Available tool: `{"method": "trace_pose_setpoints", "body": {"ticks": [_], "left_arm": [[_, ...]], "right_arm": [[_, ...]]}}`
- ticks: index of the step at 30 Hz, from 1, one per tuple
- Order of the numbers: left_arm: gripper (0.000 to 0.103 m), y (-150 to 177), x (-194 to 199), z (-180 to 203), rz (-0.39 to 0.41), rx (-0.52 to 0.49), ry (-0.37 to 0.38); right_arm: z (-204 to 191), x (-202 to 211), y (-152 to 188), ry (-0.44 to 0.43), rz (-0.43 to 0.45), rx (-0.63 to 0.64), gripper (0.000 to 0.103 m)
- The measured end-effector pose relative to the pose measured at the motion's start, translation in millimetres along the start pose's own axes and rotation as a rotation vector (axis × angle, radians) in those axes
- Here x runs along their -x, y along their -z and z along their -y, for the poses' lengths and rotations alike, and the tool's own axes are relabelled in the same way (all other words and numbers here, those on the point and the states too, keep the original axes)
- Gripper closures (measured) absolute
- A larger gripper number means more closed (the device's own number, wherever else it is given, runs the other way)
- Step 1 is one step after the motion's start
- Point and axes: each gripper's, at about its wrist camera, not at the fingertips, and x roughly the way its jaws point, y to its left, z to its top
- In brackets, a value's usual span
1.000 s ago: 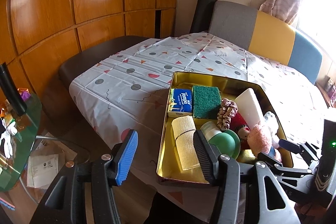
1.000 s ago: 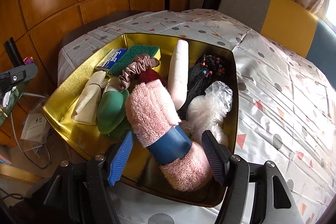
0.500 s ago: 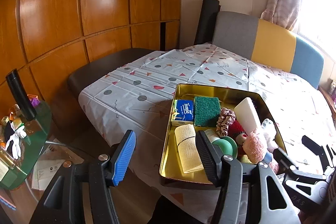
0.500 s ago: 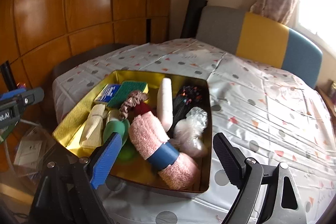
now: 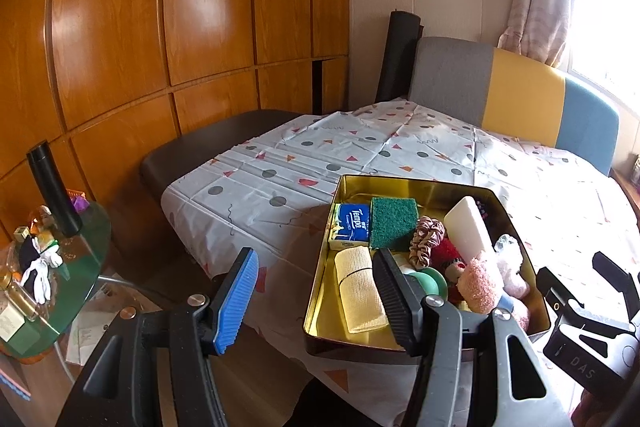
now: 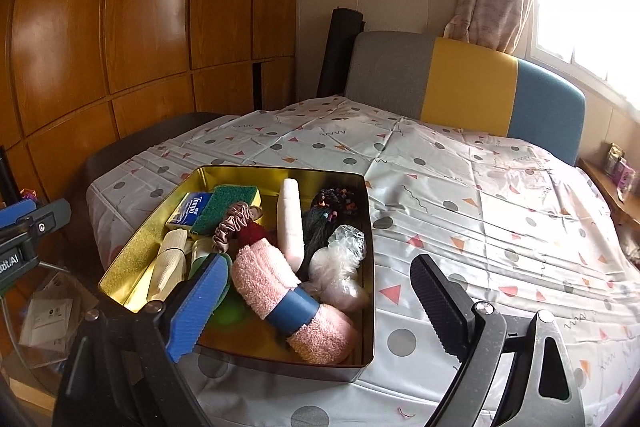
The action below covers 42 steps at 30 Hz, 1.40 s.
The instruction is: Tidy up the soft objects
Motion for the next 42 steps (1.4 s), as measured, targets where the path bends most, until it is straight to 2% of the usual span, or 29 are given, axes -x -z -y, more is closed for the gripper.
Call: {"method": "trace_pose_setpoints", "body": {"ticks": [42], "left_arm": [[0.043,2.8,-0.9,5.0,-0.016,-0.008,-0.004]], "right_arm": [[-3.8,0.7,2.5,0.0,0.009,0.003,0.006]]}}
